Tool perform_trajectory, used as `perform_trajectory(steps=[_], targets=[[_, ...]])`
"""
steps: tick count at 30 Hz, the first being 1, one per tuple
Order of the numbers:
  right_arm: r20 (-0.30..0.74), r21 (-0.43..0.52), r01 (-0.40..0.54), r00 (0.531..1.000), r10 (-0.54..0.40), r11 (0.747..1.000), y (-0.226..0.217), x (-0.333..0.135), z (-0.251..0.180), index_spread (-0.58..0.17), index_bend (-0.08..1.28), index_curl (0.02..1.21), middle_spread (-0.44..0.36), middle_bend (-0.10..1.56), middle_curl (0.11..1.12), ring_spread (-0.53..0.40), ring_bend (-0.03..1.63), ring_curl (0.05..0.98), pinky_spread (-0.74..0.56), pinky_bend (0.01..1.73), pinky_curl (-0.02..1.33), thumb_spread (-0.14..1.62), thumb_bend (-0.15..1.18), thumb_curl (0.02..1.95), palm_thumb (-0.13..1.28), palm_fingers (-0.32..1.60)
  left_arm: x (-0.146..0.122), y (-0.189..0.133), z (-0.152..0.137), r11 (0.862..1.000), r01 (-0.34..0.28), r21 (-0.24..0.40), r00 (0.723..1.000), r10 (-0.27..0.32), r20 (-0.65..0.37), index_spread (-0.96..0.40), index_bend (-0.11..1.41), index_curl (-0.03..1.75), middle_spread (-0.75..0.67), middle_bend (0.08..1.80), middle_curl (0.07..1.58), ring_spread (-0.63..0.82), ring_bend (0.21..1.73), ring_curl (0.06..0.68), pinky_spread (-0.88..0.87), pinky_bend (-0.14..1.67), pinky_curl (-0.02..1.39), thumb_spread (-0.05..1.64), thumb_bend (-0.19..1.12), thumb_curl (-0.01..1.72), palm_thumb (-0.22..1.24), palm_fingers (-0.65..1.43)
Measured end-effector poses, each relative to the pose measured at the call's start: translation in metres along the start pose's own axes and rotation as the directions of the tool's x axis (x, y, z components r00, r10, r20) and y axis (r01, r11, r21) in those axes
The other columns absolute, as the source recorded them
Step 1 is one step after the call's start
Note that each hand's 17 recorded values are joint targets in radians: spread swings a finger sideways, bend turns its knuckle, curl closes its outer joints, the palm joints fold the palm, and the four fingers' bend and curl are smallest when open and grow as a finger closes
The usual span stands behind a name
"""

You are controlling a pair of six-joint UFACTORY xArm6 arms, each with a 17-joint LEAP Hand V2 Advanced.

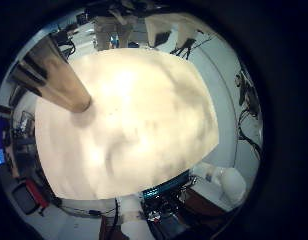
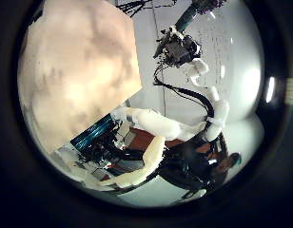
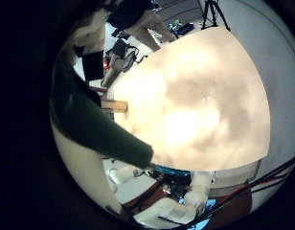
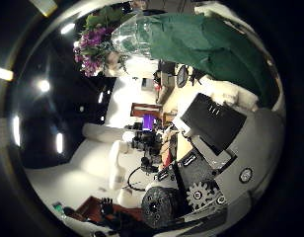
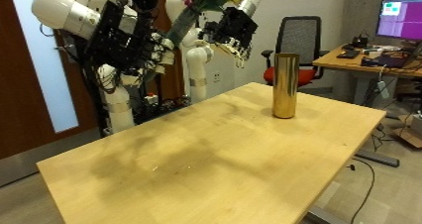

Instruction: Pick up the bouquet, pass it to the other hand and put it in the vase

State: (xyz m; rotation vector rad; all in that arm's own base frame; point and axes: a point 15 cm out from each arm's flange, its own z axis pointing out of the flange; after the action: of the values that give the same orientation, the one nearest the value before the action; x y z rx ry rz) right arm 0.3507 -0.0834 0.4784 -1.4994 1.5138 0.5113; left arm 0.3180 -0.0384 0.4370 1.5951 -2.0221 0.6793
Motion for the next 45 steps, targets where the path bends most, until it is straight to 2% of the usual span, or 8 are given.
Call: perform_trajectory(steps=[6,10,15,22,27,31,42,45], targets=[[0.15,-0.038,0.111,0.983,-0.104,0.993,-0.003,-0.011,0.023,-0.263,1.02,0.99,-0.131,1.37,0.73,-0.191,1.44,0.63,-0.22,1.27,0.77,0.34,-0.02,0.91,1.19,1.13,-0.001,0.003,-0.015,0.998,-0.002,0.061,0.996,0.008,-0.089,0.31,0.17,0.31,0.54,0.19,0.27,0.65,0.49,0.218,0.61,0.24,0.32,0.78,-0.04,0.33,0.25,0.02],[0.26,-0.065,0.121,0.96,-0.101,0.991,0.007,-0.002,0.045,-0.261,1.03,0.98,-0.131,1.38,0.73,-0.191,1.43,0.632,-0.23,1.25,0.8,0.31,-0.02,0.92,1.18,1.13,-0.004,0.005,-0.022,0.995,0.002,0.104,0.989,0.013,-0.15,0.3,0.17,0.31,0.54,0.19,0.27,0.65,0.49,0.219,0.61,0.24,0.32,0.78,-0.04,0.33,0.23,0.02],[0.32,-0.084,0.155,0.94,-0.121,0.984,0.02,0.008,0.067,-0.258,1.03,0.98,-0.131,1.38,0.73,-0.191,1.43,0.634,-0.24,1.22,0.83,0.28,-0.02,0.93,1.17,1.13,-0.004,0.008,-0.026,0.989,0.011,0.149,0.978,0.021,-0.208,0.3,0.17,0.31,0.53,0.19,0.28,0.63,0.51,0.22,0.6,0.25,0.32,0.77,-0.04,0.33,0.23,0.03],[0.431,-0.208,0.27,0.888,-0.16,0.94,0.032,-0.011,0.114,-0.255,1.05,0.97,-0.131,1.38,0.73,-0.191,1.43,0.636,-0.25,1.19,0.86,0.22,-0.02,0.92,1.15,1.13,0.008,0.005,-0.031,0.992,-0.003,0.129,0.955,0.042,-0.294,0.29,0.17,0.32,0.52,0.19,0.28,0.61,0.52,0.221,0.59,0.25,0.32,0.78,-0.04,0.33,0.23,0.05],[0.457,-0.235,0.31,0.872,-0.177,0.921,0.035,-0.02,0.128,-0.252,1.06,0.97,-0.132,1.37,0.73,-0.191,1.43,0.637,-0.25,1.17,0.89,0.19,-0.02,0.92,1.13,1.13,0.019,0.004,-0.049,0.996,-0.014,0.088,0.925,0.047,-0.378,0.29,0.17,0.31,0.52,0.19,0.28,0.61,0.53,0.219,0.59,0.26,0.32,0.78,-0.04,0.33,0.22,0.05],[0.469,-0.258,0.335,0.863,-0.186,0.906,0.037,-0.03,0.14,-0.25,1.07,0.97,-0.133,1.37,0.73,-0.191,1.43,0.639,-0.26,1.16,0.9,0.17,-0.02,0.92,1.13,1.13,0.023,-0.003,-0.06,0.995,-0.017,0.093,0.898,0.056,-0.436,0.29,0.17,0.31,0.52,0.19,0.28,0.61,0.54,0.218,0.59,0.26,0.32,0.77,-0.04,0.33,0.22,0.05],[0.494,-0.287,0.4,0.84,-0.223,0.87,0.036,-0.06,0.157,-0.247,1.07,0.96,-0.133,1.37,0.74,-0.192,1.43,0.644,-0.27,1.13,0.93,0.16,-0.02,0.92,1.13,1.13,0.026,-0.009,-0.062,0.997,-0.016,0.071,0.828,0.053,-0.558,0.3,0.16,0.3,0.52,0.19,0.28,0.61,0.56,0.214,0.59,0.28,0.32,0.77,-0.04,0.33,0.22,0.04],[0.495,-0.3,0.414,0.837,-0.231,0.859,0.034,-0.068,0.163,-0.247,1.07,0.96,-0.134,1.37,0.74,-0.192,1.43,0.644,-0.27,1.13,0.94,0.16,-0.02,0.92,1.12,1.13,0.024,-0.009,-0.062,0.997,-0.011,0.077,0.823,0.052,-0.565,0.31,0.16,0.3,0.52,0.2,0.29,0.61,0.56,0.213,0.59,0.28,0.32,0.77,-0.04,0.33,0.22,0.04]])
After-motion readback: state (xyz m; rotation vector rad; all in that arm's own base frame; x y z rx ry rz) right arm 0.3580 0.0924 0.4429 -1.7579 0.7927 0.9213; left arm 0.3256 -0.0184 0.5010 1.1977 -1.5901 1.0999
